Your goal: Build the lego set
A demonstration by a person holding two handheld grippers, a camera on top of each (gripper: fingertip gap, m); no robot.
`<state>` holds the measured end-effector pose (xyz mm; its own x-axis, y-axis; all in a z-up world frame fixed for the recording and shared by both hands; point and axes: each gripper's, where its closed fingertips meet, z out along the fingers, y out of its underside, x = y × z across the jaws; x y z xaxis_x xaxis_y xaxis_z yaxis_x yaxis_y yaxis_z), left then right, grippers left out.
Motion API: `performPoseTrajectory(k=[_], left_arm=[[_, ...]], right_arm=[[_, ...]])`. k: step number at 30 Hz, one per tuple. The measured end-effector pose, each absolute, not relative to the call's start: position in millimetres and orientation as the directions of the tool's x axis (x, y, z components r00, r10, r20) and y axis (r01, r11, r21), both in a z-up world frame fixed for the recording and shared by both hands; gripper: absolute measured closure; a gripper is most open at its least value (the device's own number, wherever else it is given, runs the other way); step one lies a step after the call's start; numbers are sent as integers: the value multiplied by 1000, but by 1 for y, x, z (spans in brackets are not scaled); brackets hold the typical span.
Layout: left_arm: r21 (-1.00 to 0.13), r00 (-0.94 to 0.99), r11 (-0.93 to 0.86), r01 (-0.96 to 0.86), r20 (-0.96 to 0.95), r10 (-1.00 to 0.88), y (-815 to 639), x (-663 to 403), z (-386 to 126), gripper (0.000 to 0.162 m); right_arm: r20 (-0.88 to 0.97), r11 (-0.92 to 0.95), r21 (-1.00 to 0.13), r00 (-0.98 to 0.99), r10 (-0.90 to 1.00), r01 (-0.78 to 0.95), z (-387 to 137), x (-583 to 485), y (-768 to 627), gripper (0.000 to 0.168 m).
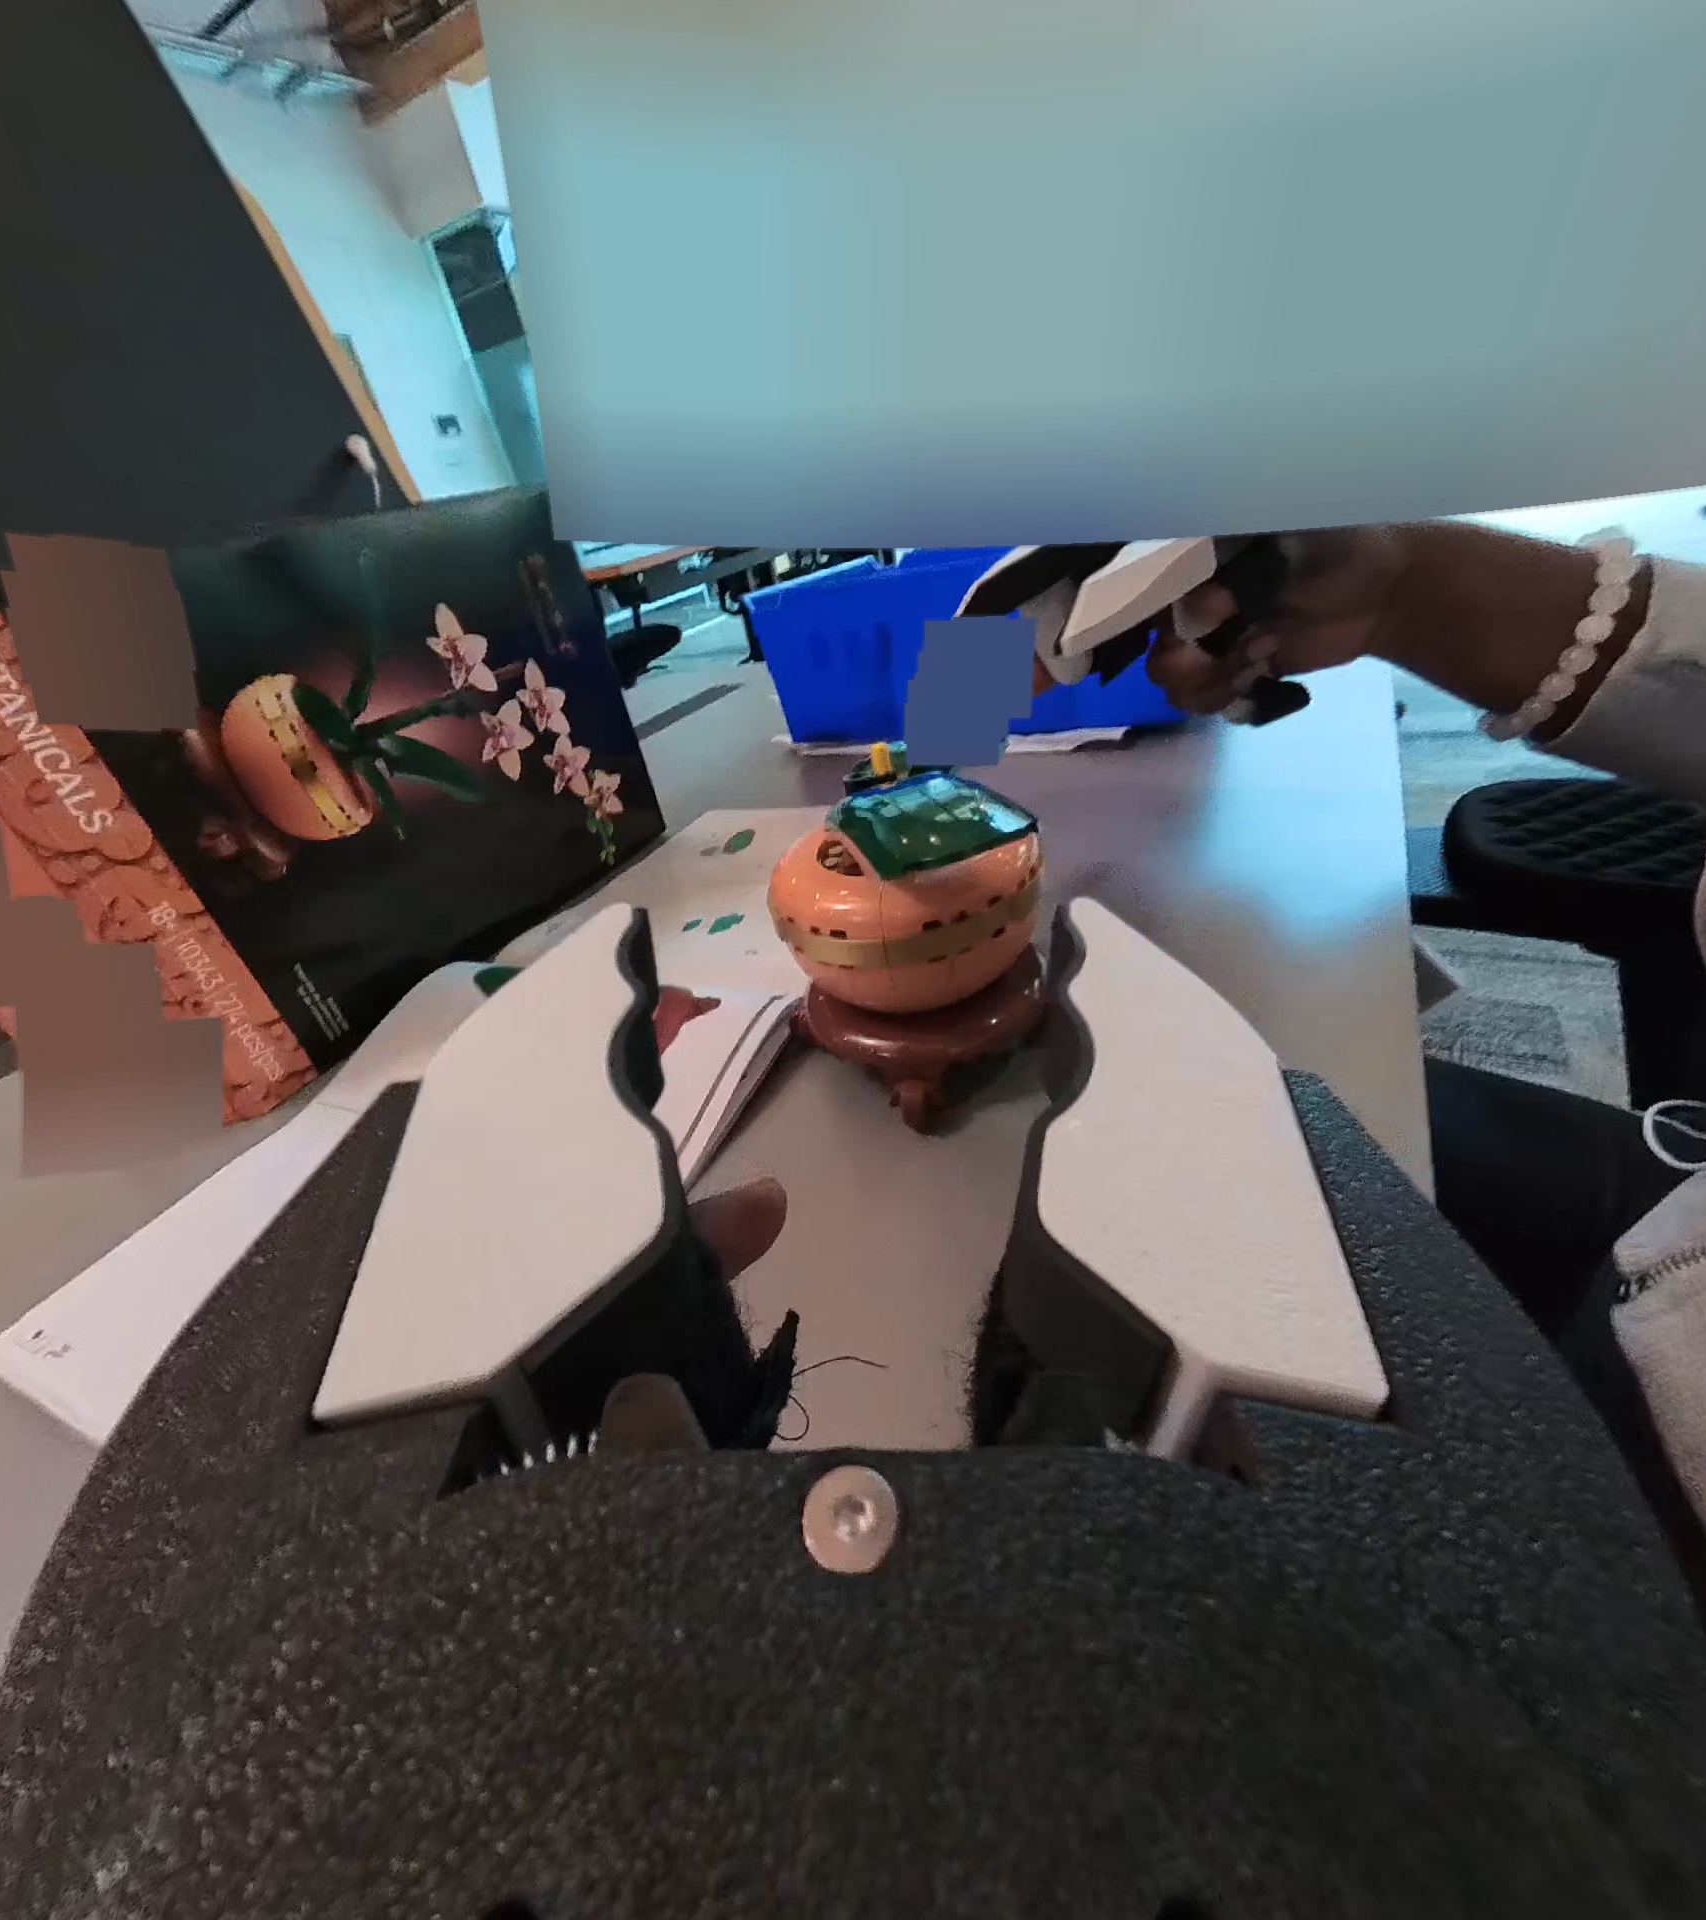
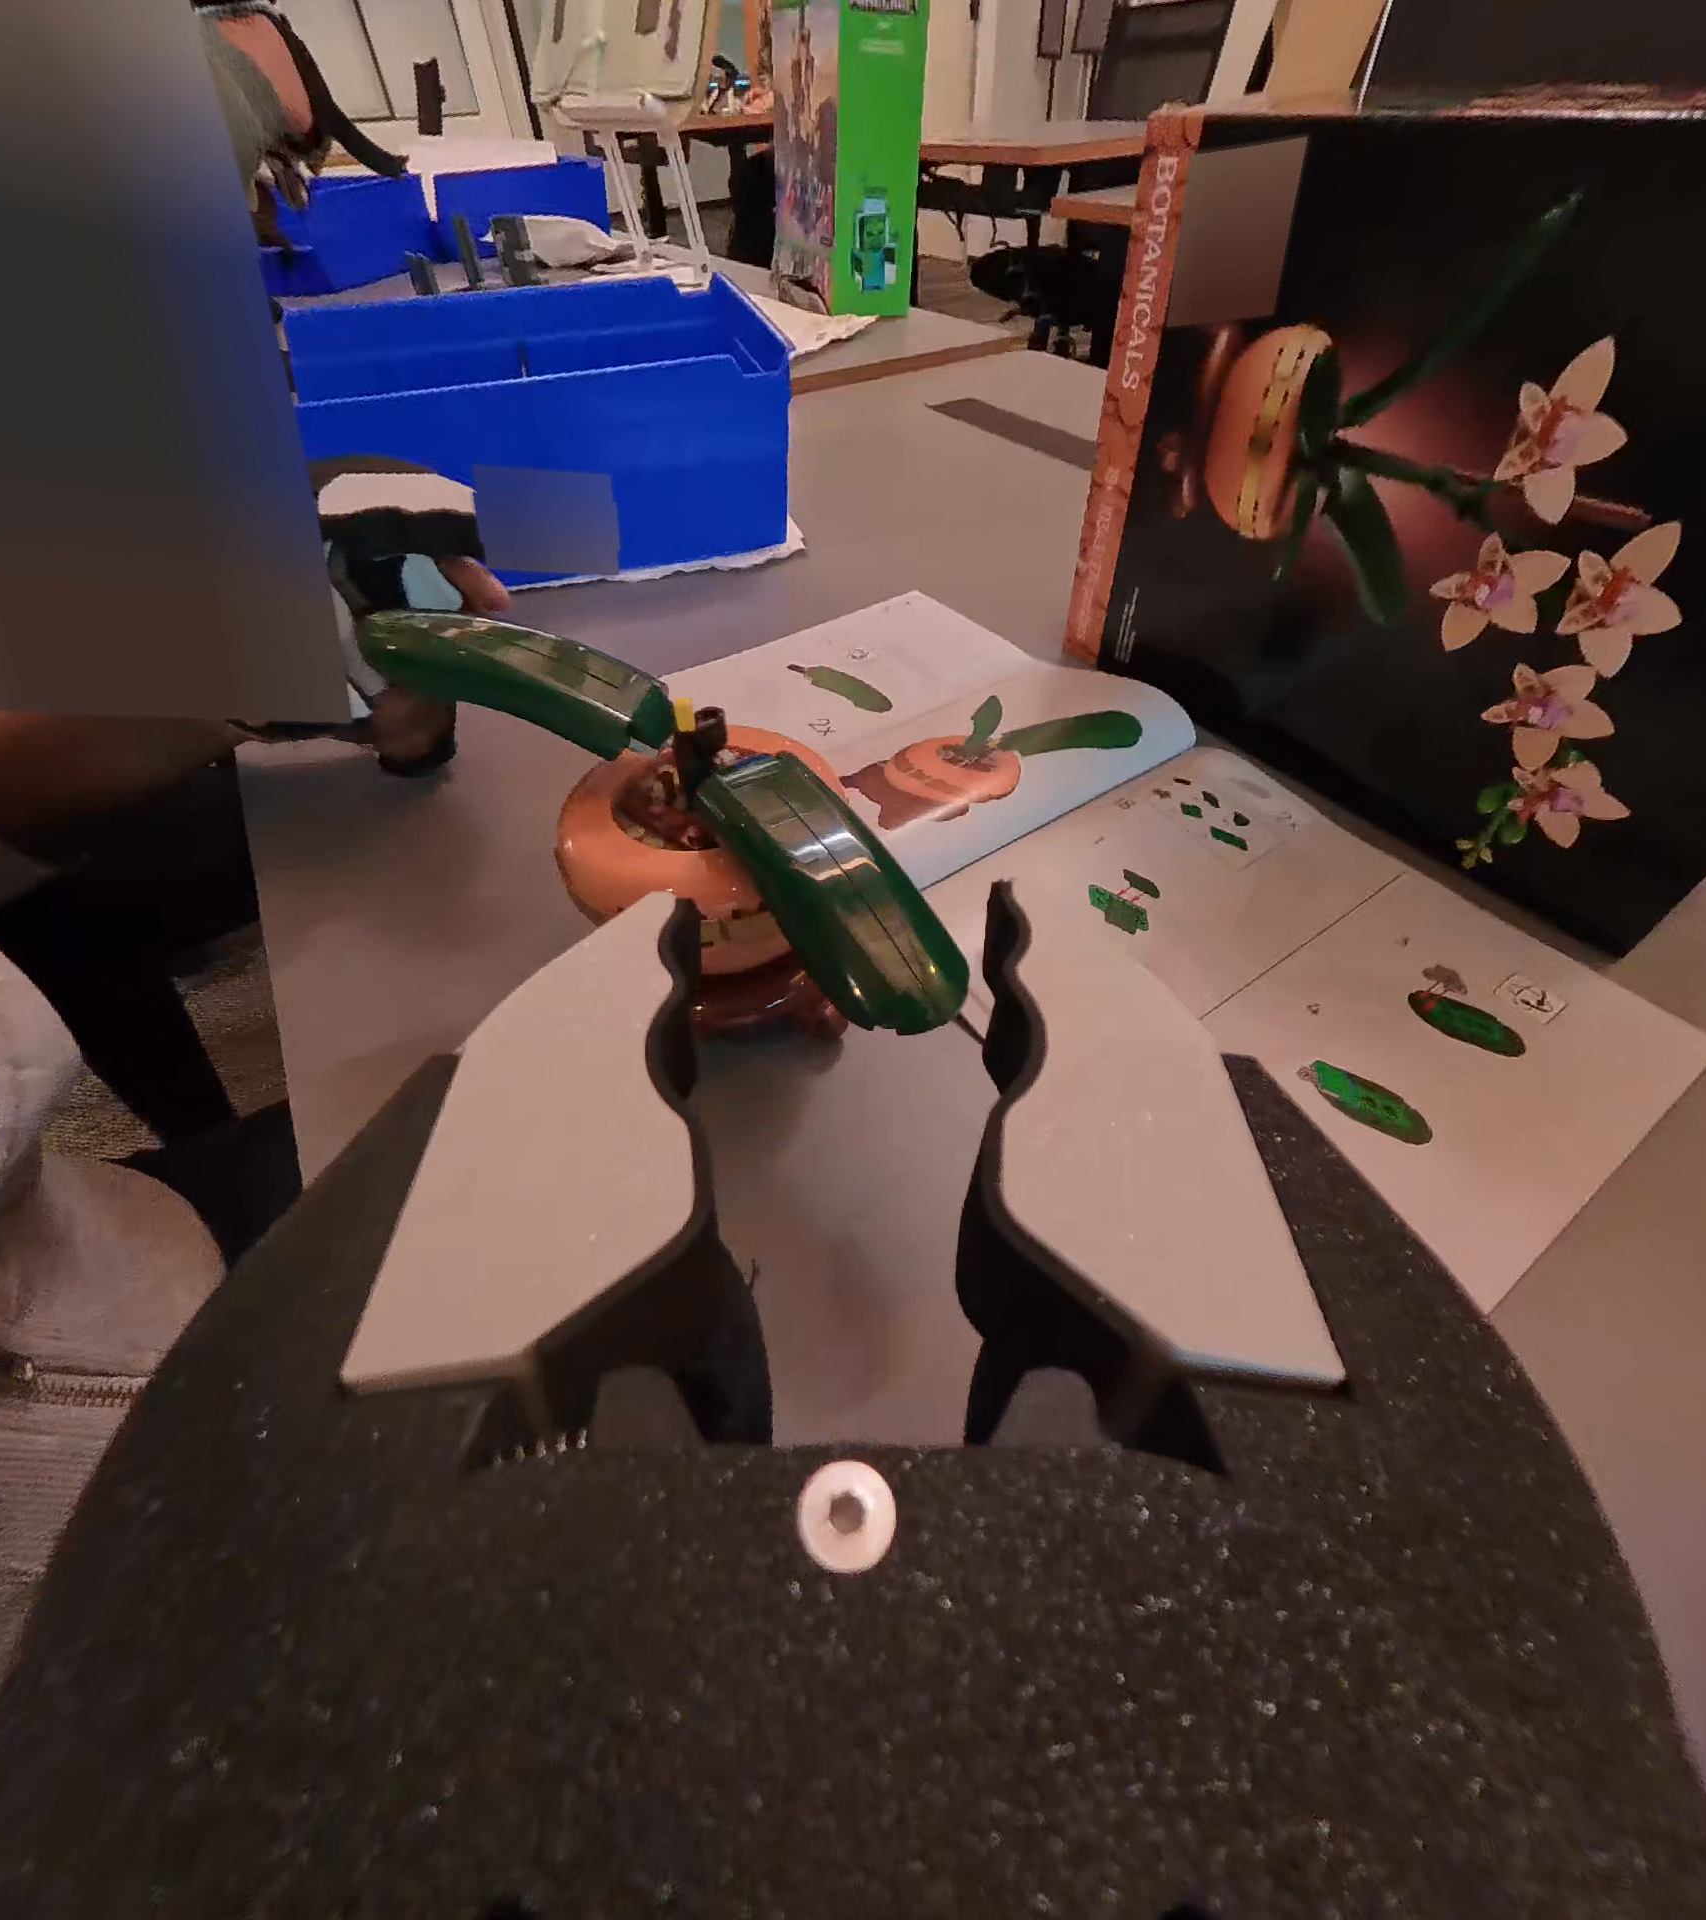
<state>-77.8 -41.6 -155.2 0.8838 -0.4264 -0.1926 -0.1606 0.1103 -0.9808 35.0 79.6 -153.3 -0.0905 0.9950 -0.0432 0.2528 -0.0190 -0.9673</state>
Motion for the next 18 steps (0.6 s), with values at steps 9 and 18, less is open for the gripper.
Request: performPoseTrajectory(k=[9,18], left_arm=[[-896,742,-138,-422,-253,-621,-51,-81,-185,96],[-764,589,-171,-622,-313,-746,9,-92,-205,118]], right_arm=[[104,194,-927,-279,955,320,-164,45,25,149],[-85,-68,-886,-15,996,459,-216,2,16,100]])
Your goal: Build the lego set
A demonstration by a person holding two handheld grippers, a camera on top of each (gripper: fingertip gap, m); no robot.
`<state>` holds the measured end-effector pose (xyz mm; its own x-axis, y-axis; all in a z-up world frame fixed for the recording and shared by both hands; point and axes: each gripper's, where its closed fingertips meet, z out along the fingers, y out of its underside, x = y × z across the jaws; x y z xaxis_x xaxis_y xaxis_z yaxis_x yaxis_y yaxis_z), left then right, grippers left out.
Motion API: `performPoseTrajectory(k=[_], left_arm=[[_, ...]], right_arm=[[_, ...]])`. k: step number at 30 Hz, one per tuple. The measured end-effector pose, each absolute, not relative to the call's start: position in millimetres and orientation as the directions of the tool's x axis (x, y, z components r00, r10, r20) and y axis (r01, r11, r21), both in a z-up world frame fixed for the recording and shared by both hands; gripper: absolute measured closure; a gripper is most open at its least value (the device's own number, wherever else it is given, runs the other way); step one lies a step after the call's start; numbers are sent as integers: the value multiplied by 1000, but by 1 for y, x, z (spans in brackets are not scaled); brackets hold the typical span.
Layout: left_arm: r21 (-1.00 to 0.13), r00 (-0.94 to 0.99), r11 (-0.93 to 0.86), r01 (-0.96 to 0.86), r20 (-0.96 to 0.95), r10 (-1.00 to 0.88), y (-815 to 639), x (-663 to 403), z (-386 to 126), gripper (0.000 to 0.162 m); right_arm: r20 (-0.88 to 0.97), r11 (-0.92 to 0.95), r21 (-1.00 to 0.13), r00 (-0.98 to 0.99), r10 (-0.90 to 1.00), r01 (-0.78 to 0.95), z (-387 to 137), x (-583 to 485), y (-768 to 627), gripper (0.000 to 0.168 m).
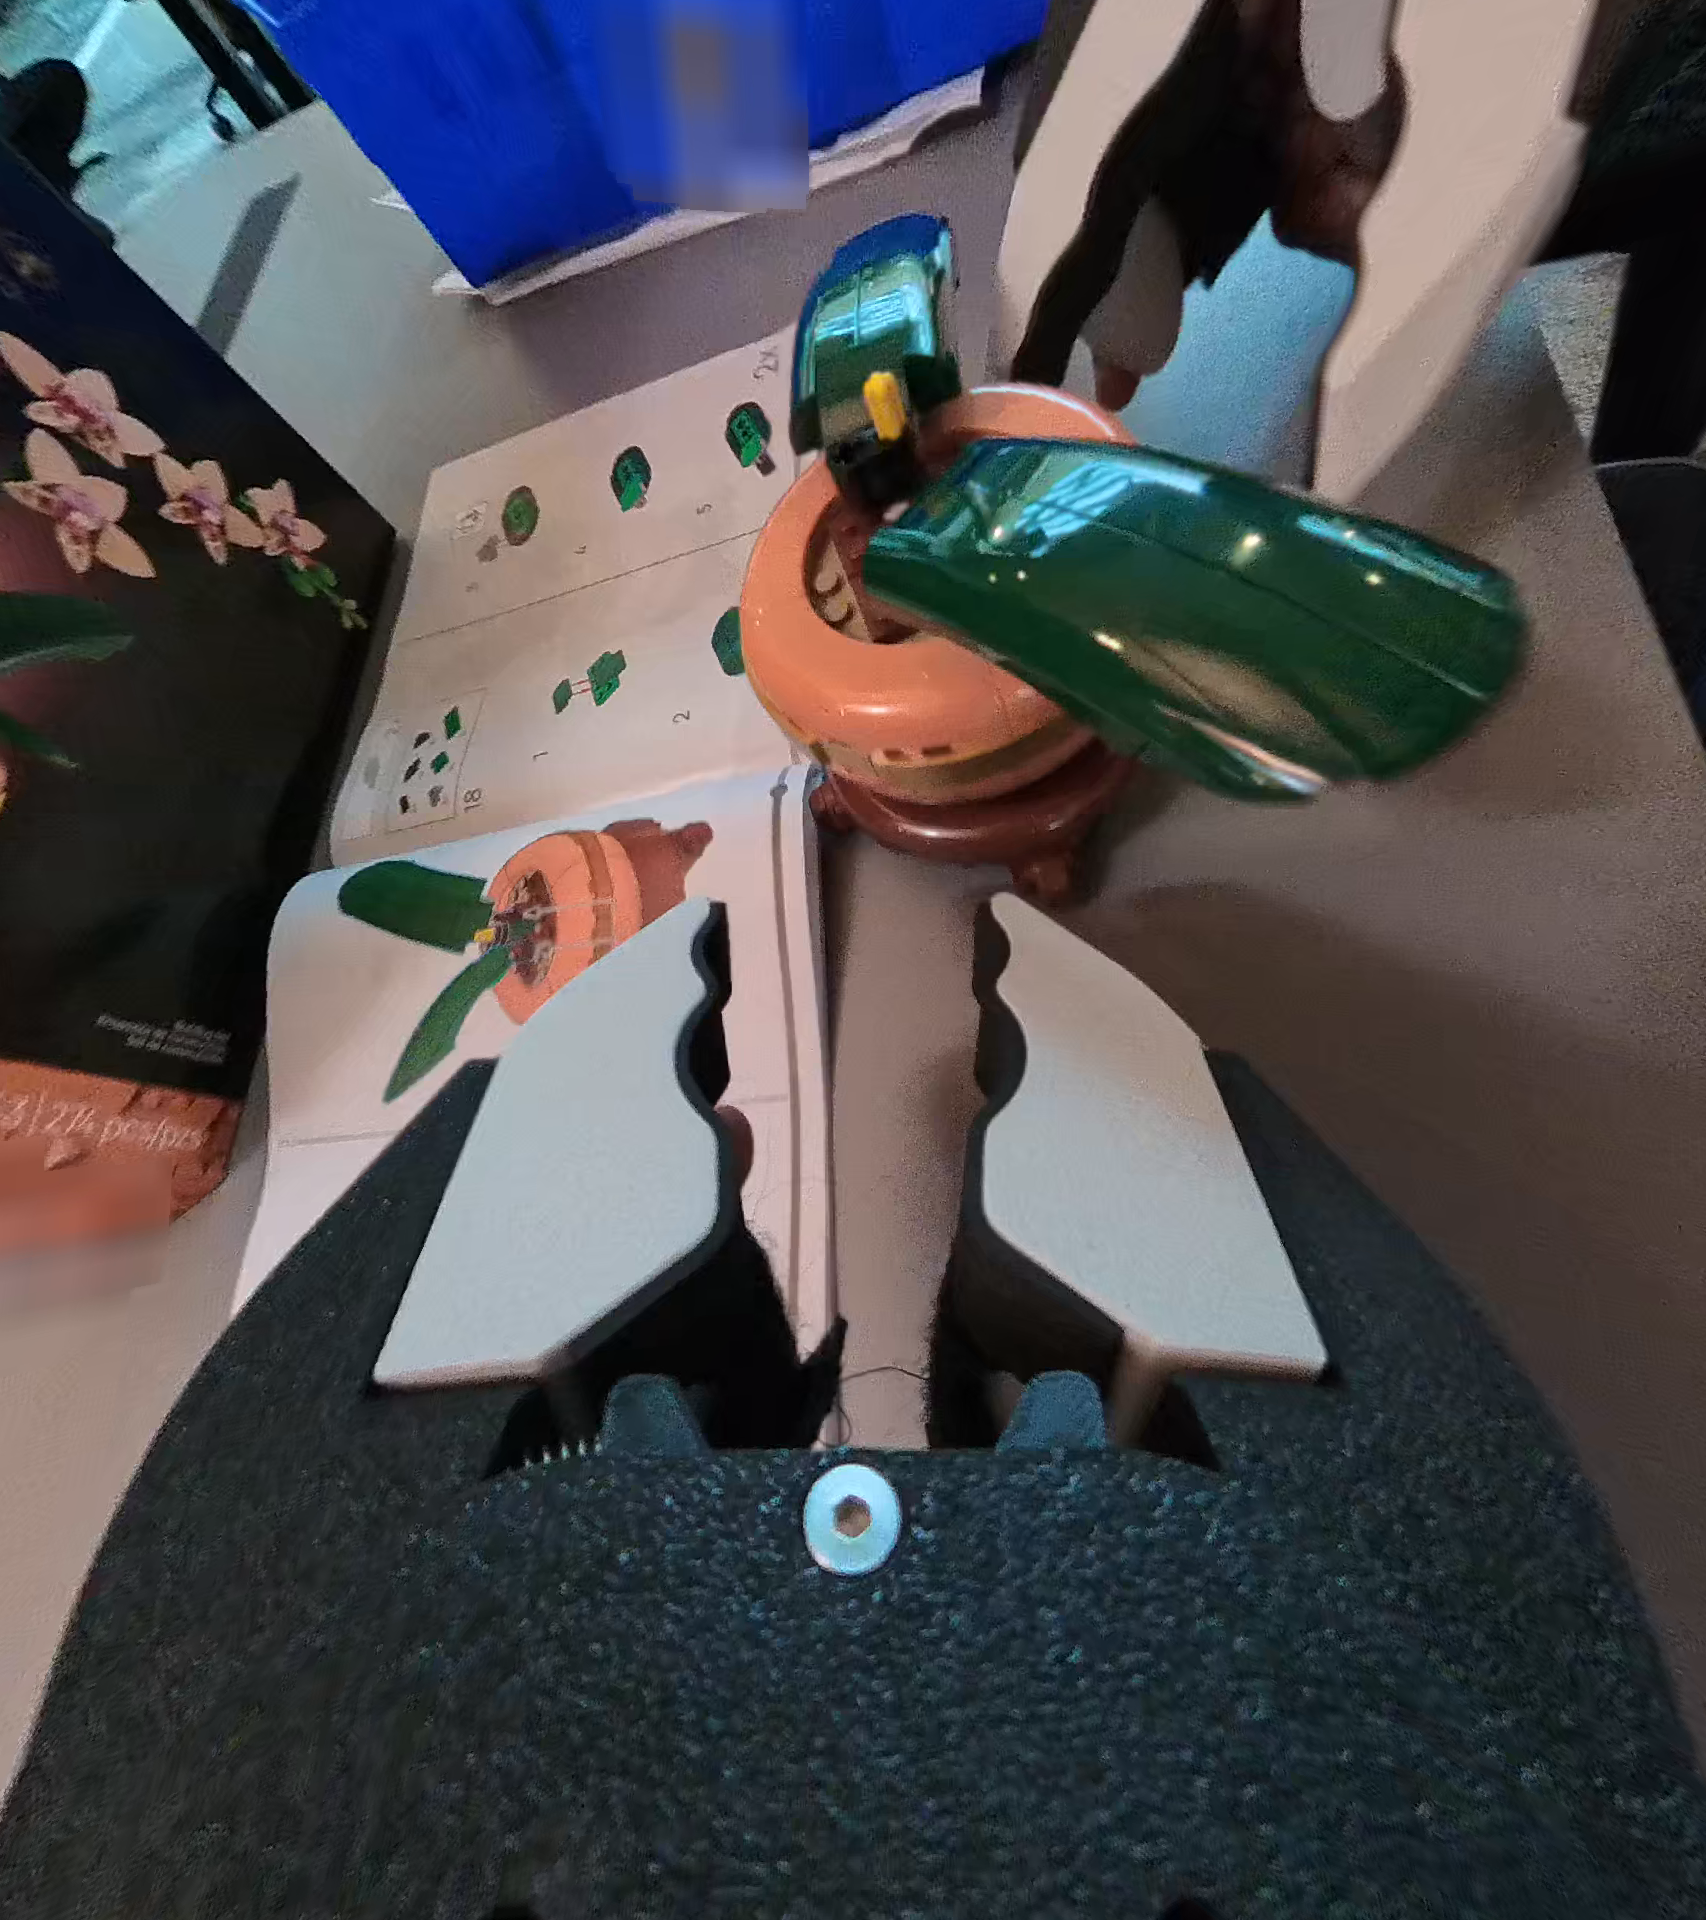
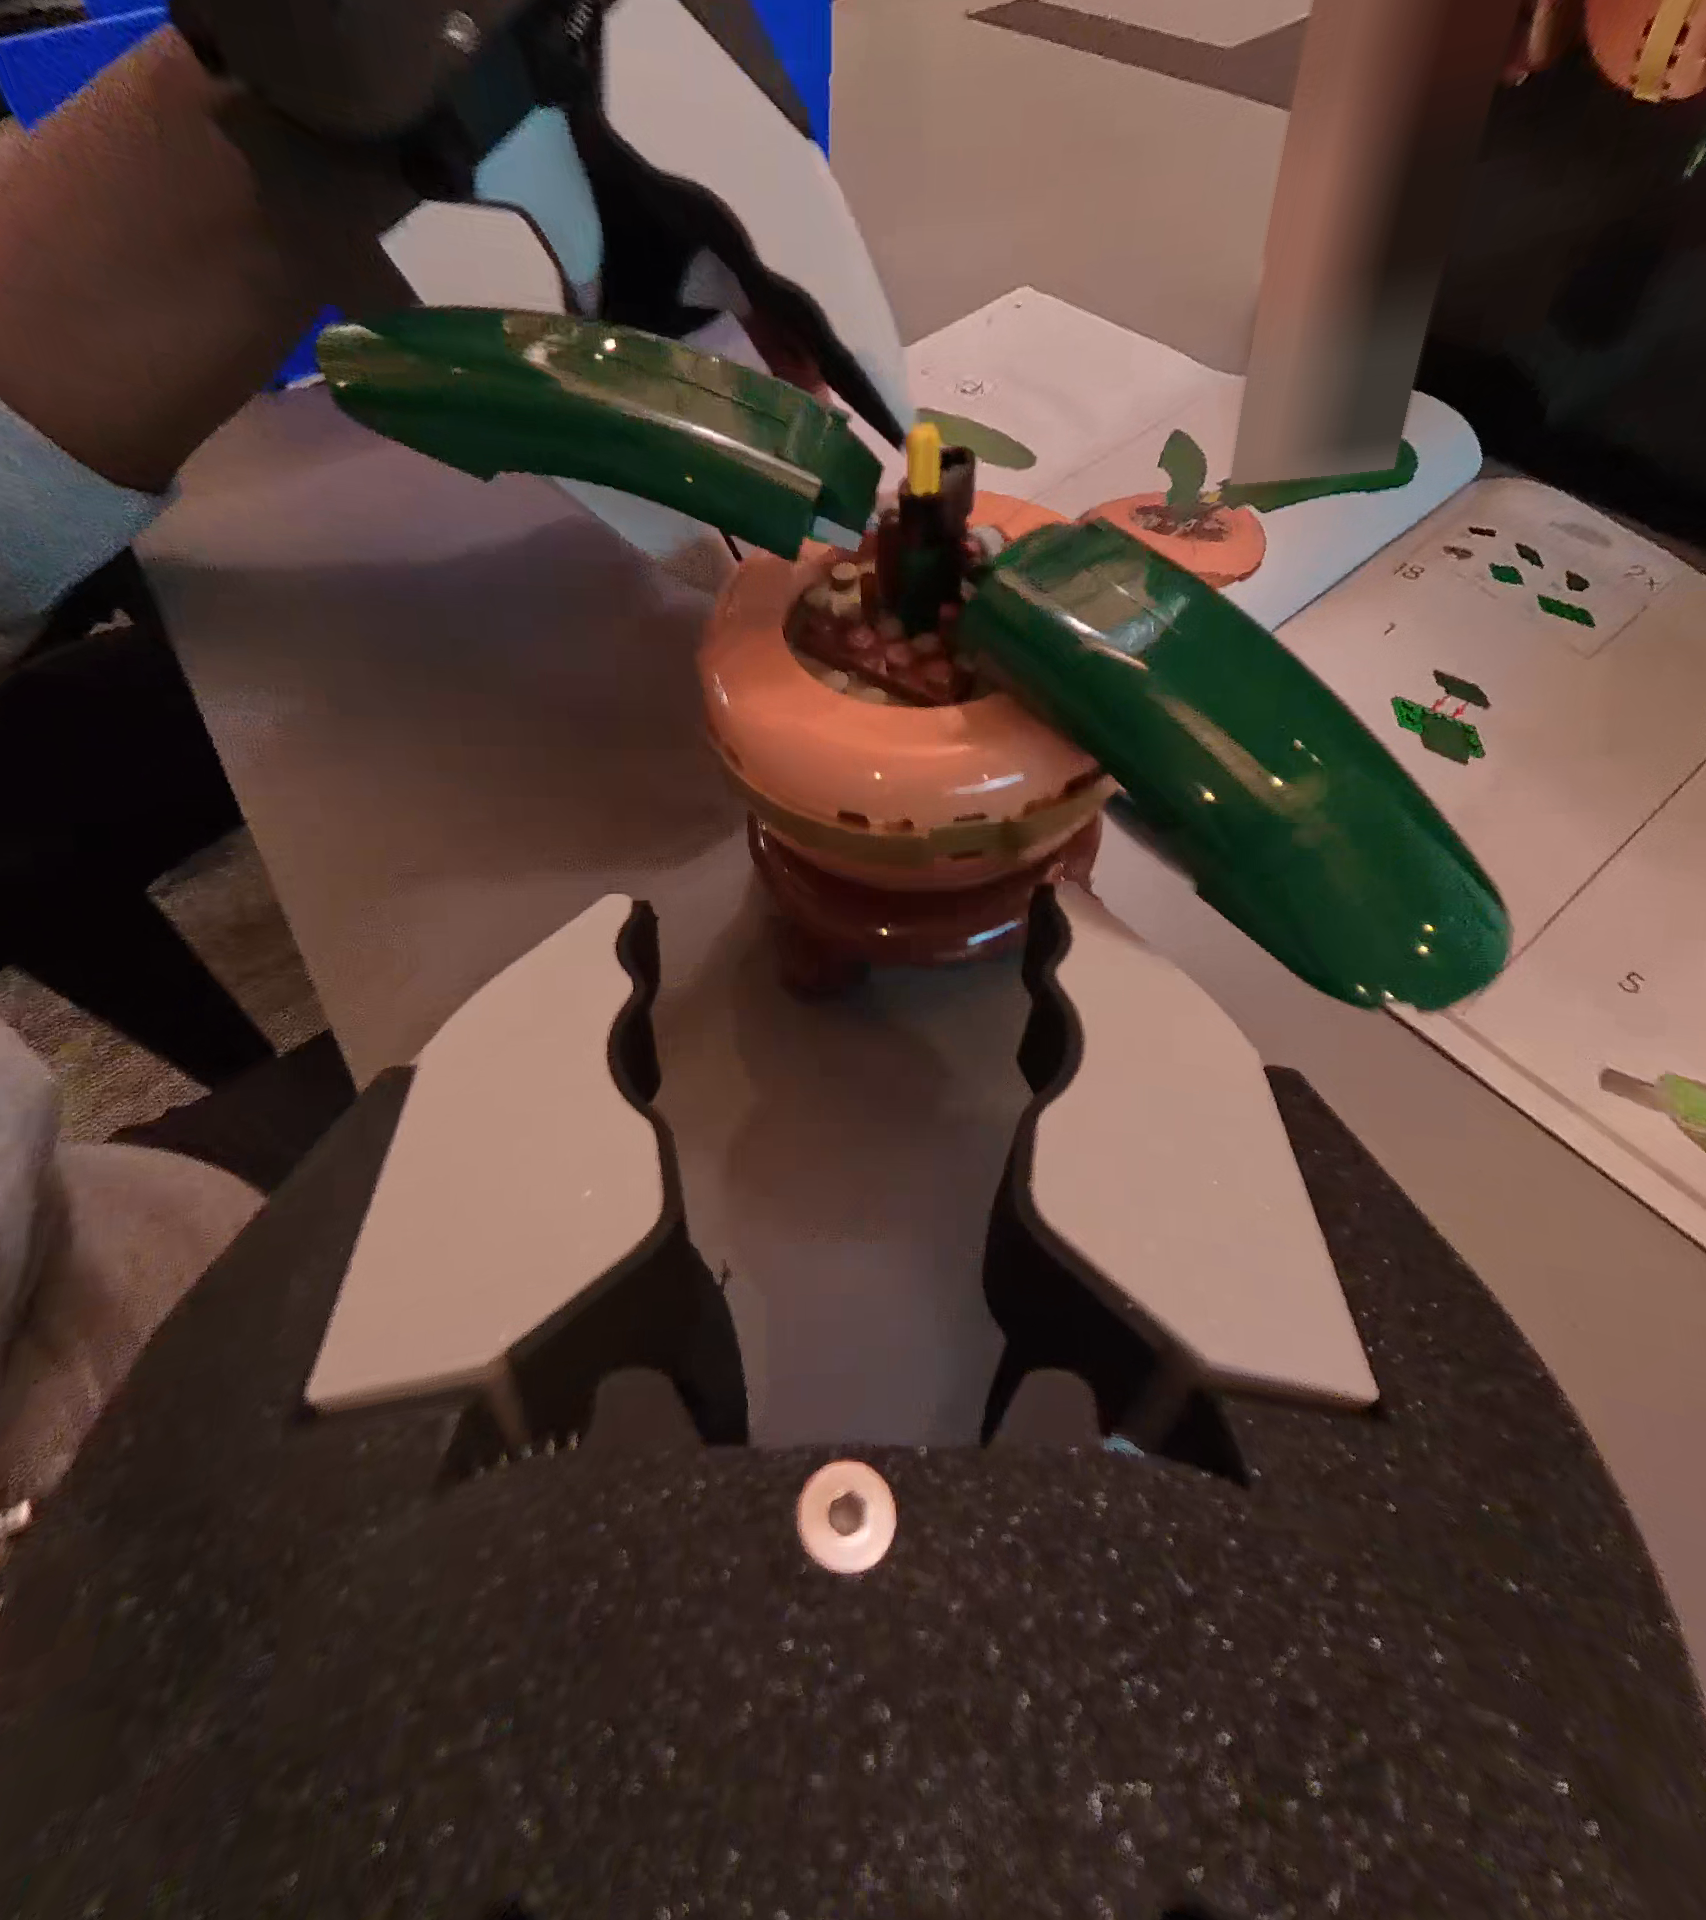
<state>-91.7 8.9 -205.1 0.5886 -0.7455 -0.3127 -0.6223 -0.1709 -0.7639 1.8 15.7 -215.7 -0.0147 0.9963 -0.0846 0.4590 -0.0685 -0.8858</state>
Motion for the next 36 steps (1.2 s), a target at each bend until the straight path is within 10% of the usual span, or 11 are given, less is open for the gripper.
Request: performPoseTrajectory(k=[7,23,30,36], left_arm=[[-745,478,-88,-661,-327,-815,11,-61,-219,121],[-744,566,-187,-641,-294,-770,-29,-81,-215,128],[-770,822,-357,-528,-358,-443,37,-149,-198,135],[-692,719,-286,-663,-481,-501,97,-103,-216,151]], right_arm=[[79,53,-889,39,996,454,-219,-10,25,103],[-15,265,-847,-519,855,461,-210,43,16,121],[30,45,-843,-36,999,535,-185,24,136,135],[99,128,-771,-82,992,623,-225,-27,164,151]])
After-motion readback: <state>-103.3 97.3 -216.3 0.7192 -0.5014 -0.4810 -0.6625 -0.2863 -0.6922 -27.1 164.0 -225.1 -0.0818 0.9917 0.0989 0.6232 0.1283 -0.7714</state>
